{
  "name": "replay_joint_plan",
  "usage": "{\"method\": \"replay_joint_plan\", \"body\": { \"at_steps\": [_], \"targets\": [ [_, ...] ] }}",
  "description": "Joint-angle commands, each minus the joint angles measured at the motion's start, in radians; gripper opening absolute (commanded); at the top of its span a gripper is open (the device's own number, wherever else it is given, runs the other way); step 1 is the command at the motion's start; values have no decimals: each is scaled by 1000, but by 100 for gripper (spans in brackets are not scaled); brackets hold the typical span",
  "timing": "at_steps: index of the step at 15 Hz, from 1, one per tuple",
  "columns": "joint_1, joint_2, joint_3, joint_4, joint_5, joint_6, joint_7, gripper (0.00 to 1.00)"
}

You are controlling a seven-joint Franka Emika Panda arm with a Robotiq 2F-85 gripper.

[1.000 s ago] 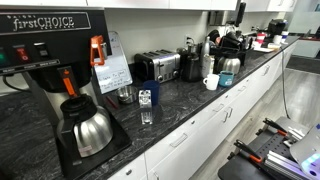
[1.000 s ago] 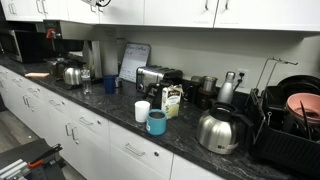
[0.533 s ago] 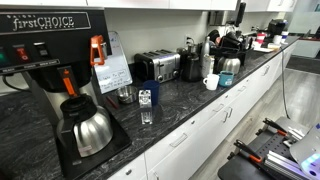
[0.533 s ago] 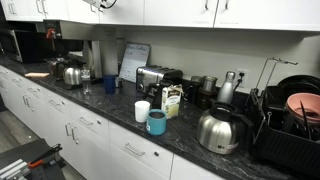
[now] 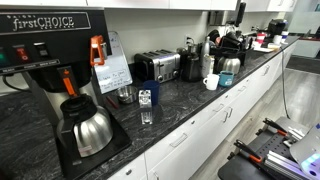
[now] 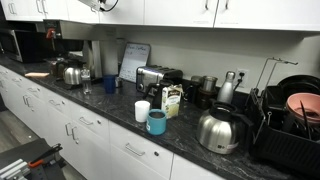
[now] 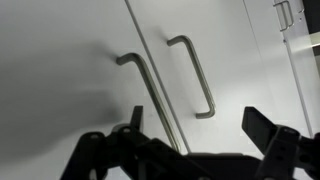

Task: Open the third from last cabinet door

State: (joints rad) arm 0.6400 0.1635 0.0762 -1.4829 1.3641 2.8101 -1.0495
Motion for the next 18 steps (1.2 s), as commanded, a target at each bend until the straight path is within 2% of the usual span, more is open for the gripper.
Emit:
{"method": "replay_joint_plan", "body": {
  "at_steps": [1,7,8,9,10,11,12,18],
  "targets": [
    [-7,45,9,68,56,-23,-52,100],
    [-6,87,14,112,61,-40,-48,100],
    [-7,89,14,115,62,-44,-50,96],
    [-8,91,15,118,67,-44,-57,81],
    [-8,93,15,121,71,-41,-61,71],
    [-7,95,15,122,73,-35,-64,70],
    [-8,97,14,124,74,-30,-67,64],
    [-24,92,15,110,98,-29,-77,22]
  ]
}}
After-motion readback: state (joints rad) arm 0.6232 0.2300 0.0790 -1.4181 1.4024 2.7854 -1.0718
